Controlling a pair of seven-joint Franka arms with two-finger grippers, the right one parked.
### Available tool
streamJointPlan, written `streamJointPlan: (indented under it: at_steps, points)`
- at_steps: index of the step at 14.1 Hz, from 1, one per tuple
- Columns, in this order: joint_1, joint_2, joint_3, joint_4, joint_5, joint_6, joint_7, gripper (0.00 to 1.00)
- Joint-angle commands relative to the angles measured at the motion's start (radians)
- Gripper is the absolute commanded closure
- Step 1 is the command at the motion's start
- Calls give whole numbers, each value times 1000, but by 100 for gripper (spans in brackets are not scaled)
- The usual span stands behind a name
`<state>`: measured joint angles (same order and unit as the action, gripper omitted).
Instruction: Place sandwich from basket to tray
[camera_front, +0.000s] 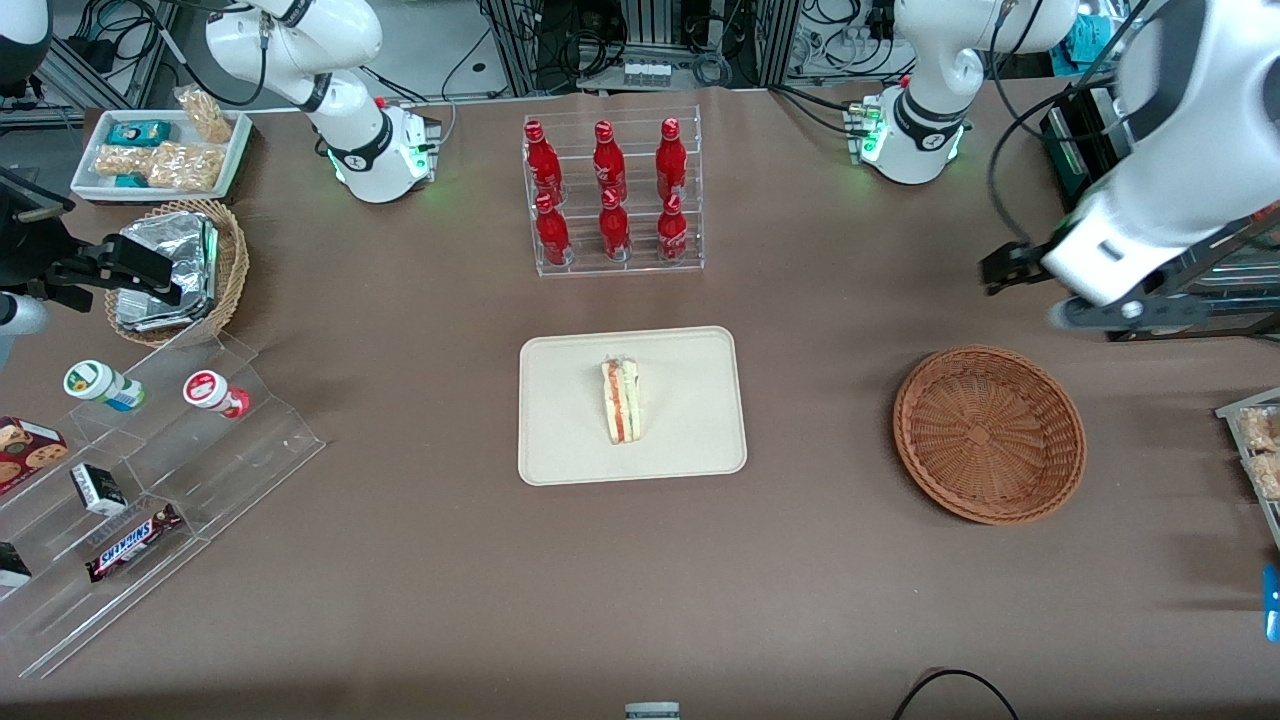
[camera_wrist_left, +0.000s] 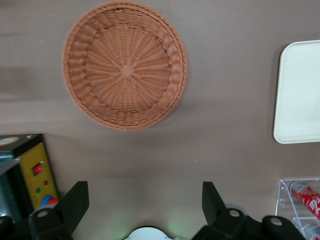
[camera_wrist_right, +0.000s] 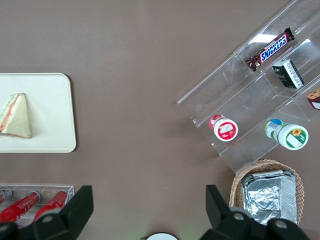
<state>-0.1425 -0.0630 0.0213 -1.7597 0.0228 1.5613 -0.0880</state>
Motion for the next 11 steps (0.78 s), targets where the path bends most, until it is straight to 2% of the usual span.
streamJointPlan:
  at_steps: [1,3,7,11]
  points:
    - [124,5,-119,72,-10,-41,30,0]
    - [156,9,-147,106,-10,-41,31,0]
    - [153,34,-146,204,-10,-49,30,0]
    - [153,25,-146,224,-10,-87,28,0]
